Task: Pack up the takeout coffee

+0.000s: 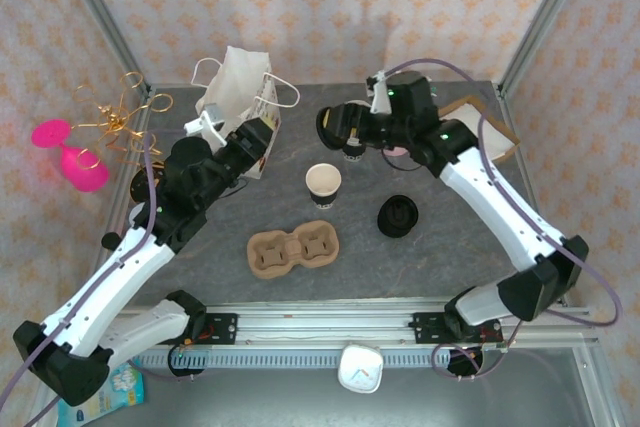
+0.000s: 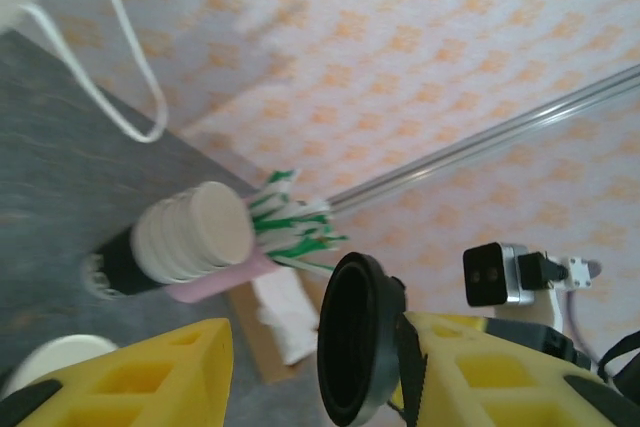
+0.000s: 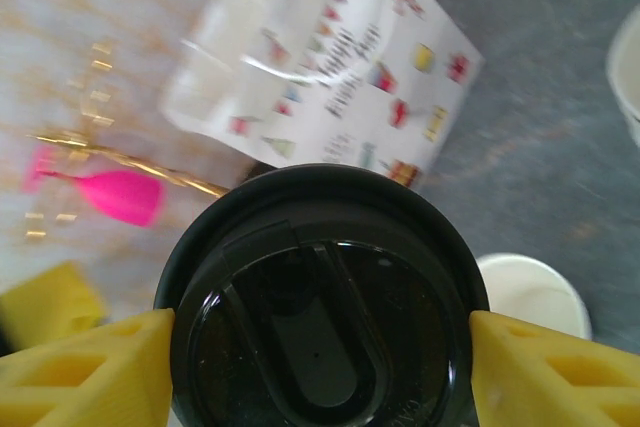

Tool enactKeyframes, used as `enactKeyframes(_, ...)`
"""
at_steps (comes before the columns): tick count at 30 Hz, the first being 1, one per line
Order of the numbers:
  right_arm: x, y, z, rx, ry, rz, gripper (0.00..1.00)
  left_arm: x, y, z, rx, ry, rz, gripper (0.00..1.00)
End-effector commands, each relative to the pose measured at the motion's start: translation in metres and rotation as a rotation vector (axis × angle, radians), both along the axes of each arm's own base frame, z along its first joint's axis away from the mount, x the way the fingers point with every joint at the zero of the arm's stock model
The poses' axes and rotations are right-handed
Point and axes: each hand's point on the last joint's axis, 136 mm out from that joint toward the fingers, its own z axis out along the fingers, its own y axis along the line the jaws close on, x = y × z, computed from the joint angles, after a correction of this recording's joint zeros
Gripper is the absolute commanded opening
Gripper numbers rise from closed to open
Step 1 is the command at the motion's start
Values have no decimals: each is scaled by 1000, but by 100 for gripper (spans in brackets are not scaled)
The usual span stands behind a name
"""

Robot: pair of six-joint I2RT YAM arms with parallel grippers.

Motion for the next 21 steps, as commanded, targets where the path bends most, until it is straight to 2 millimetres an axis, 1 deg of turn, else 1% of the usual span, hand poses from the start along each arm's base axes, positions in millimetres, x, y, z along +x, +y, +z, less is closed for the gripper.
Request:
enactKeyframes(1,4,-15,-25,-233,-12,-76,71,-8,27,-46,227,86,78,46)
enactKeyframes(3,5,-11,-40,-324,7,-80,71,-11,32,-56,272,107,87,46)
enactKeyframes(7,5,-12,-71,-489,50,-97,69,-20,40,-73,339,147,92,46)
enactKeyframes(10,1,-7,-84,-592,43,-103,69,-27,47,-84,351,157,103,46)
enactKeyframes(14,0,3,-100,-655,61,-89,69,-36,57,-94,364,170,130,46)
enactKeyframes(18,-2,20,-114,-712,59,-61,68,-41,62,-98,364,171,145,46)
enactKeyframes(21,-1,21,-126,-756,80,-53,68,-43,64,-101,378,177,144,46)
